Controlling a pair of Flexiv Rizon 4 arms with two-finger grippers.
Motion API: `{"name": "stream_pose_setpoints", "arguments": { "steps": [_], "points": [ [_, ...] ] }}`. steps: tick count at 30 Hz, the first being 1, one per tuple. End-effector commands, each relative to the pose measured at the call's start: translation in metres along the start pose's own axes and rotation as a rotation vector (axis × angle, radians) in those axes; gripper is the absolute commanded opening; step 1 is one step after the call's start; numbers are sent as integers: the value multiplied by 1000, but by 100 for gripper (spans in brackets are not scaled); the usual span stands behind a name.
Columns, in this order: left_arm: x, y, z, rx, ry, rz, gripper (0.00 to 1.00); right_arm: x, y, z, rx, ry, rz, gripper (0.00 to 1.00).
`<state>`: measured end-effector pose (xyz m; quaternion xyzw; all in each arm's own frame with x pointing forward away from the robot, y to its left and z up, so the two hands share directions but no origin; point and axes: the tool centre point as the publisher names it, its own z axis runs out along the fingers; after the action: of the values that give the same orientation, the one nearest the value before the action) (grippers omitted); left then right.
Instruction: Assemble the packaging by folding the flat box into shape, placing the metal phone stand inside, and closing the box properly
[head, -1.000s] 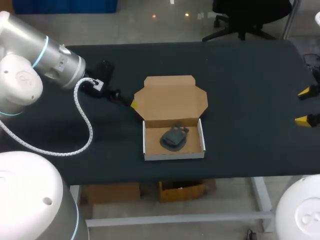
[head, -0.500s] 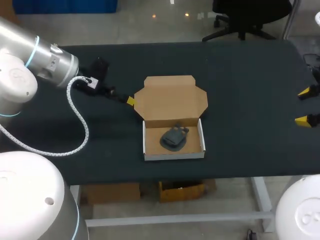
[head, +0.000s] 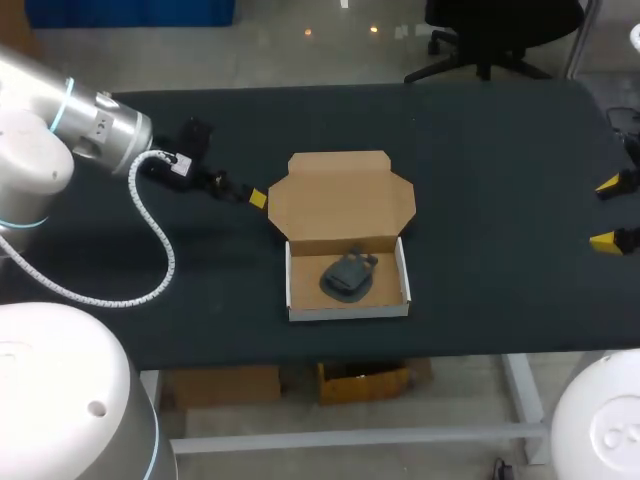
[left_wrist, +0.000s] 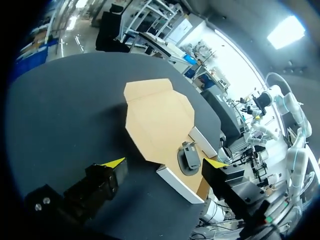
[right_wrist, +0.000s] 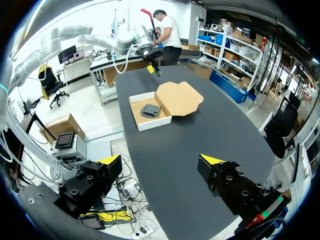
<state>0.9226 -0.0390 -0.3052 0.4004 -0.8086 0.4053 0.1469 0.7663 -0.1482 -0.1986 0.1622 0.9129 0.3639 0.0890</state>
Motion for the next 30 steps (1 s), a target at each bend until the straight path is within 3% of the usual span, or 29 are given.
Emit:
{"name": "stream_pose_setpoints", "arguments": {
  "steps": [1,30],
  "points": [
    [-11,-6,8,-10,28,1,100,-1,1,0,-2,4,-7,100],
    [-40,-15,32,-2,165,-101,100,-52,34,17,100,214,-197,100]
  ]
}}
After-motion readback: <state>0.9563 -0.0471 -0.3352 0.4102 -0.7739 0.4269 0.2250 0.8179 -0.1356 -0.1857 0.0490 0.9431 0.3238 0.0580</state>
